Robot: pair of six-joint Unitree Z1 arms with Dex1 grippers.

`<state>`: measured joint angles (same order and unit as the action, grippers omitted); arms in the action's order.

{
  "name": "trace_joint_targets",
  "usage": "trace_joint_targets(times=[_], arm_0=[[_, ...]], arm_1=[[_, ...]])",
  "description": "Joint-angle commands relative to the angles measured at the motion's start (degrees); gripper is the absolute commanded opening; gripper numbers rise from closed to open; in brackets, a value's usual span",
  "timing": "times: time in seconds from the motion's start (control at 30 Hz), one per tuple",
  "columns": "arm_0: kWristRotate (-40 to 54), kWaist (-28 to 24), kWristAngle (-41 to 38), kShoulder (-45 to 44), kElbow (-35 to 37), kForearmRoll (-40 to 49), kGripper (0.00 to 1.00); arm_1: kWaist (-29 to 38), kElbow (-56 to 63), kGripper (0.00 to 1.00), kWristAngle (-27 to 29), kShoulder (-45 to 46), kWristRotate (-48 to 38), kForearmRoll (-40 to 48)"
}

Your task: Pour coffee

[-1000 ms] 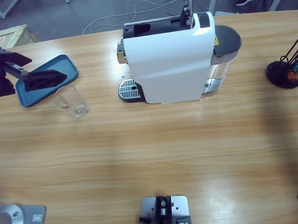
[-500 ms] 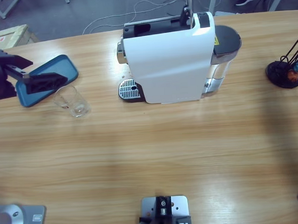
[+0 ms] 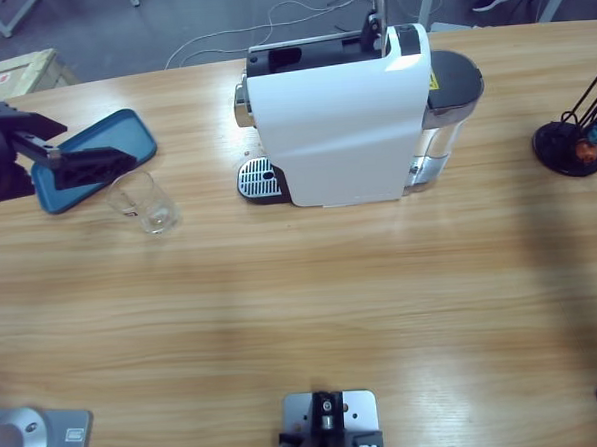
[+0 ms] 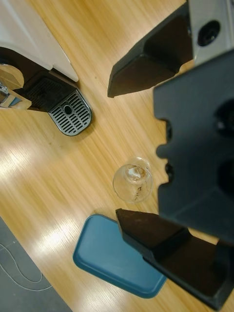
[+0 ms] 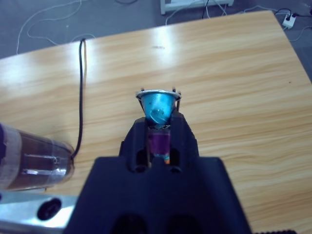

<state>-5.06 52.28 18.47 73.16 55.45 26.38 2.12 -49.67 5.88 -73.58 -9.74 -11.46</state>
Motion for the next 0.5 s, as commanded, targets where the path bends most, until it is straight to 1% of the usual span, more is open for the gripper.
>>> trace_joint_targets(times=[0.03, 0.1, 0.13, 0.2, 0.23, 0.27, 0.37, 0.43, 0.5], arm_0=[[-1.54, 1.00, -0.28, 1.27, -2.24, -1.72, 1.000], [-1.54, 1.04, -0.23, 1.30, -2.28, -2.09, 1.000], [-1.54, 1.07, -0.23, 1.28, -2.26, -2.21, 1.000], [-1.45, 1.07, -0.10, 1.14, -2.22, -2.30, 1.000], [-1.40, 1.07, 0.00, 0.90, -2.19, -2.30, 1.000], [-1.36, 1.07, 0.07, 0.56, -2.21, -2.28, 1.000], [-1.36, 1.07, 0.44, -0.93, -2.59, -2.18, 1.000], [-1.36, 1.07, 0.56, -2.53, -3.16, -1.86, 1.000], [-1.36, 1.07, 0.63, -3.94, -3.77, -1.58, 1.000]], arm_1=[[2.12, -4.01, 0.000, -0.08, 7.42, -1.81, -7.23], [4.68, -4.26, 0.000, -0.32, 9.90, -2.02, -9.32], [7.23, -4.75, 0.000, -0.39, 10.64, -1.83, -10.62], [15.79, -6.77, 0.000, -0.55, 10.34, 0.97, -12.39], [21.30, -8.72, 0.000, -0.73, 8.86, 3.47, -13.64], [28.26, -11.06, 0.000, -1.01, 6.33, 6.28, -14.52], [41.33, -16.58, 0.000, -3.26, -2.25, 13.98, -16.35], [46.68, -21.17, 0.000, -4.66, -7.91, 20.41, -19.55], [49.23, -26.30, 0.000, -7.23, -12.62, 25.47, -22.61]])
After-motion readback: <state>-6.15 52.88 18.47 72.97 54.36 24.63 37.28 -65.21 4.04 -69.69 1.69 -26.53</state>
